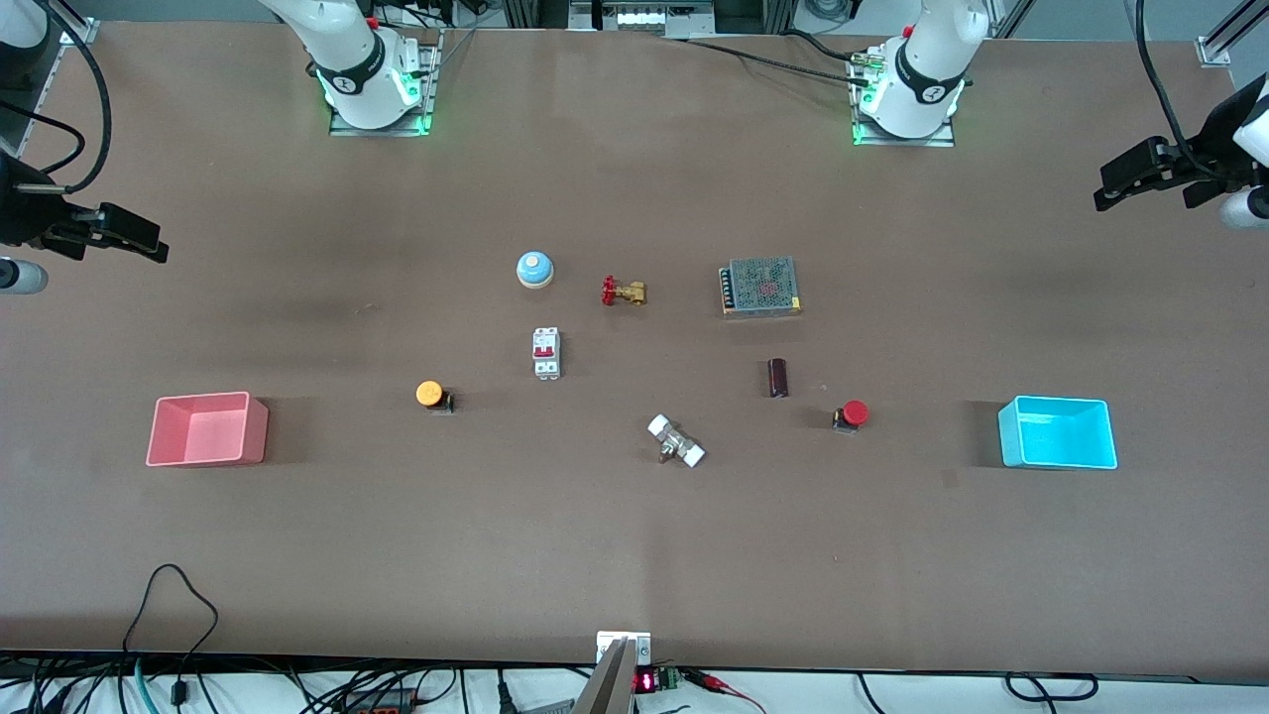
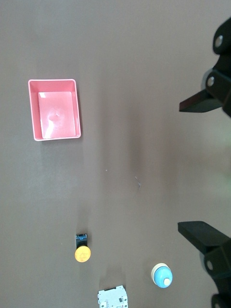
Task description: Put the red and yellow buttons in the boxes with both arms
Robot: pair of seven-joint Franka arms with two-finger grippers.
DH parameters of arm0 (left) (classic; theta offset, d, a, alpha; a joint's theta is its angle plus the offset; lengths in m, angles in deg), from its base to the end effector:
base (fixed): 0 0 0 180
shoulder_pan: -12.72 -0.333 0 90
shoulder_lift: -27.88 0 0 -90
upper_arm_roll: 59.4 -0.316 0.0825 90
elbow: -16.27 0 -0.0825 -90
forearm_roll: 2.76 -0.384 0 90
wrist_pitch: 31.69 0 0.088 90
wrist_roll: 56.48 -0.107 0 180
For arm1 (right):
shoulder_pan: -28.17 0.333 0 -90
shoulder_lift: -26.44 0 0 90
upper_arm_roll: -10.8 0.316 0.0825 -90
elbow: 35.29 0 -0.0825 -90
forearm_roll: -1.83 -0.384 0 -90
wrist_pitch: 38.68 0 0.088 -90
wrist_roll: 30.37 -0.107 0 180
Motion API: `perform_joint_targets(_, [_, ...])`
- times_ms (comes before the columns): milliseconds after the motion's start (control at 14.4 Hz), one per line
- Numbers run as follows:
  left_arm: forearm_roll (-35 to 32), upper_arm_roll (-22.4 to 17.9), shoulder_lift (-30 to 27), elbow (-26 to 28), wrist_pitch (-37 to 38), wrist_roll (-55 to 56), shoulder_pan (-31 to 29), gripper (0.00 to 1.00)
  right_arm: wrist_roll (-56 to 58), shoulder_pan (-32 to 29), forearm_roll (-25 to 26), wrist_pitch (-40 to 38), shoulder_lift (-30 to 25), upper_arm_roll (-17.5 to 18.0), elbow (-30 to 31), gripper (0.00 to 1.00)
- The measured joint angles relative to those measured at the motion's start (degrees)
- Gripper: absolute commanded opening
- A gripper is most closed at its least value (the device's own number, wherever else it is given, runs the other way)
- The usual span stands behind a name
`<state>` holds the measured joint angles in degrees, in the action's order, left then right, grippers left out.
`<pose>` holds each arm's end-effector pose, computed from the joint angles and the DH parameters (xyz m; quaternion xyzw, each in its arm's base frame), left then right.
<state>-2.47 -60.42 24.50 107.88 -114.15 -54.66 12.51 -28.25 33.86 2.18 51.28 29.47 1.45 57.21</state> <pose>0.5217 0.0109 0.6323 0.9984 0.0263 -0.0504 0.0028 0.5652 -0.0346 0.5747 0.9987 -0.0134 -0.0485 0.0049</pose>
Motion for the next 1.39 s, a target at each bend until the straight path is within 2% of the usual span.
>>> perform_joint_targets(418, [0.0,0.01,0.0,0.01,-0.3,0.0,-0.01,1.0,0.0,0.22,-0.1,0.23,0.43,0.23,1.06,1.0])
perform_joint_targets(696, [0.04,1.04,1.42,1.3,-5.3,0.34,0.12,1.0,-0.22,4.82,-0.15,6.68,6.86,0.83,2.94,1.0])
perform_joint_targets(1044, [0.05,6.95,12.81,2.96,-19.16,7.89,0.76,1.0,-7.08,12.73,-0.67,16.27,16.38,1.13,2.96,1.0])
perform_joint_targets(1392, [0.01,8.05,22.23,5.94,-34.37,16.2,4.69,1.0,-8.75,16.88,-4.98,24.29,21.52,1.15,2.8,1.0])
